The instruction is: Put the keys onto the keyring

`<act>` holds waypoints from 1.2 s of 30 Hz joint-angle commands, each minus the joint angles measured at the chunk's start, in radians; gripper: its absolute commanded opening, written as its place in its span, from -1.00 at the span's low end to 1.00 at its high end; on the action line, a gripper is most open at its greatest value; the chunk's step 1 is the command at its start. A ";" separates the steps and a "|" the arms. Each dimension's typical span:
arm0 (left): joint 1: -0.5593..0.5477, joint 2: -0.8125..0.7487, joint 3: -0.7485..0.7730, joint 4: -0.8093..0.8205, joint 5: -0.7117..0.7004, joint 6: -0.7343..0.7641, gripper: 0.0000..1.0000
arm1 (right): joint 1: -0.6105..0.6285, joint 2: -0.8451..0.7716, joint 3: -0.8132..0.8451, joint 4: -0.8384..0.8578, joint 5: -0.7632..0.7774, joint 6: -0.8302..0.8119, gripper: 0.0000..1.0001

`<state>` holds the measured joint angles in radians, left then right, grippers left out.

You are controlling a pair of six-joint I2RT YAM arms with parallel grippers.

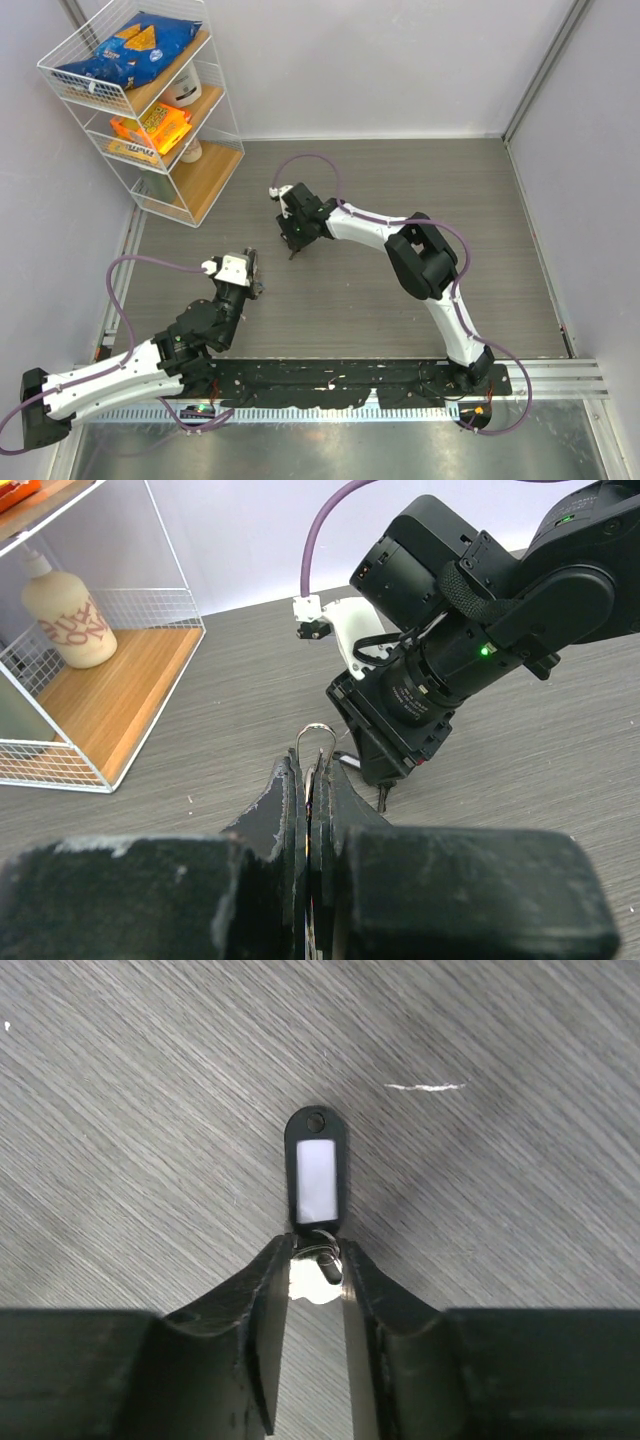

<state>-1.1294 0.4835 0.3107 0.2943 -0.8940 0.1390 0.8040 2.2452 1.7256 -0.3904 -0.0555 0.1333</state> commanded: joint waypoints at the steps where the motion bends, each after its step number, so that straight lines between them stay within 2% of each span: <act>1: 0.005 -0.006 0.033 0.043 -0.002 -0.009 -1.00 | 0.006 -0.022 -0.021 0.019 0.009 -0.015 -0.44; 4: 0.005 -0.008 0.031 0.042 -0.002 -0.010 -1.00 | 0.014 -0.051 -0.061 0.035 0.052 -0.023 -0.84; 5: 0.003 -0.008 0.033 0.040 0.000 -0.013 -1.00 | 0.015 -0.080 -0.089 0.042 0.104 -0.026 -0.89; 10: 0.006 -0.011 0.031 0.039 0.001 -0.015 -1.00 | 0.081 -0.251 -0.234 0.105 0.268 -0.050 -0.89; 16: 0.006 -0.008 0.033 0.037 0.007 -0.019 -1.00 | 0.139 -0.447 -0.365 0.104 0.355 -0.031 -0.89; 24: 0.006 -0.016 0.031 0.029 0.046 -0.044 -1.00 | 0.150 -0.734 -0.579 0.110 0.261 0.025 -0.88; 30: 0.006 -0.029 0.031 0.019 0.105 -0.070 -1.00 | 0.155 -0.932 -0.662 0.088 0.145 0.063 -0.89; 36: 0.006 -0.036 0.030 0.020 0.168 -0.084 -1.00 | 0.159 -1.058 -0.690 0.056 0.069 0.120 -0.88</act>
<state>-1.1255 0.4660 0.3111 0.2707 -0.7803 0.0849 0.9546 1.2675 1.0451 -0.3378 0.0788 0.1982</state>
